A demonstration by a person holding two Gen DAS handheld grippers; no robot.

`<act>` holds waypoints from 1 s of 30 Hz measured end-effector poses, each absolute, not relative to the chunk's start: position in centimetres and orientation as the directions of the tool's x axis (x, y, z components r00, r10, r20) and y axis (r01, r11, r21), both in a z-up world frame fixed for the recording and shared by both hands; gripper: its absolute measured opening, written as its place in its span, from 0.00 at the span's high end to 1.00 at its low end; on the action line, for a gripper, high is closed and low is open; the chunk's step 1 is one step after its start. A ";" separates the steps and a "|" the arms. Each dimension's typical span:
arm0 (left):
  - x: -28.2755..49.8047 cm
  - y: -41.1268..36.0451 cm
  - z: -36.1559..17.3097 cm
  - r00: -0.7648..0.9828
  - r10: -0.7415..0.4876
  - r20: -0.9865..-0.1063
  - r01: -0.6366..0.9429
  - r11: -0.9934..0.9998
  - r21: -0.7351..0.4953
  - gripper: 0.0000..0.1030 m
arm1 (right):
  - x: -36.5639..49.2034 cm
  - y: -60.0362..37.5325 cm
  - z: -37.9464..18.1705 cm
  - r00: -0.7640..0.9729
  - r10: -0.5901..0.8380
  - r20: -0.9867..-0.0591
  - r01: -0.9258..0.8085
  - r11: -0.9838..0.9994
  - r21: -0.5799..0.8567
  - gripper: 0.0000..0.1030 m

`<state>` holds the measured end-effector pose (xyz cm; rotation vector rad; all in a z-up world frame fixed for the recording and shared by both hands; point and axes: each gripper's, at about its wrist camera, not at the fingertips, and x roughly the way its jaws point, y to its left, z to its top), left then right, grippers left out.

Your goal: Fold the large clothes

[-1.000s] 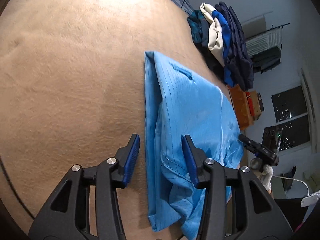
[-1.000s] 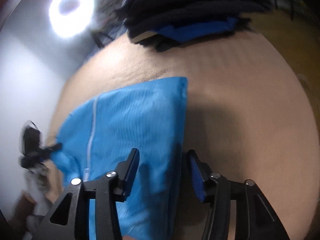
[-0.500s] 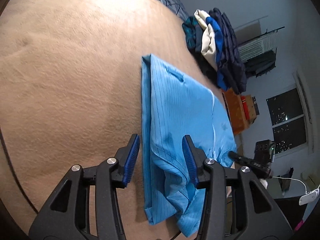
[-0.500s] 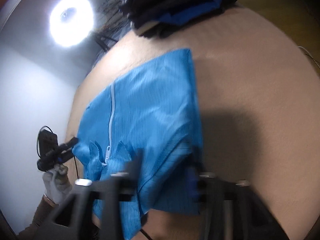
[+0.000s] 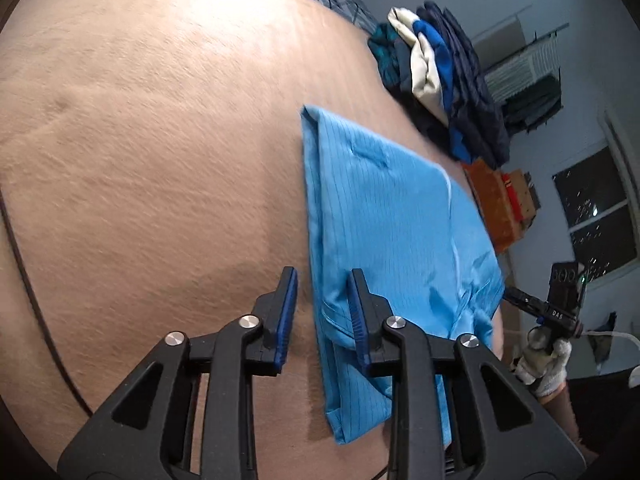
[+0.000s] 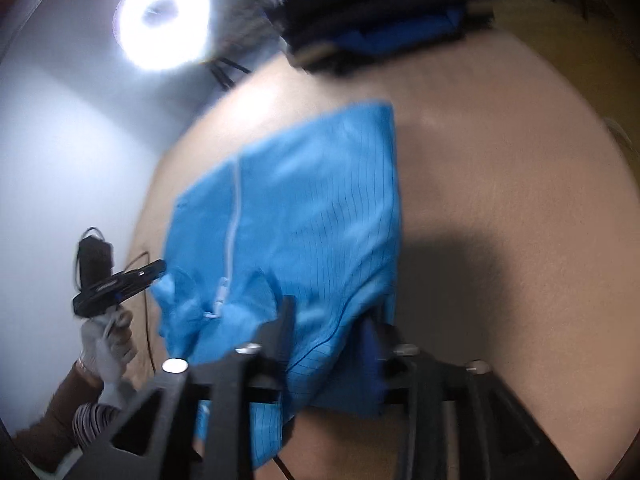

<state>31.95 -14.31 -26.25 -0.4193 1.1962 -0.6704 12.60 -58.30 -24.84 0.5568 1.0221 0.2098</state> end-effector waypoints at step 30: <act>34.9 -15.5 -29.3 0.024 -0.830 -0.557 0.144 0.554 -0.820 0.33 | 15.0 -63.4 -27.3 0.528 0.549 -0.648 0.045 0.744 0.667 0.24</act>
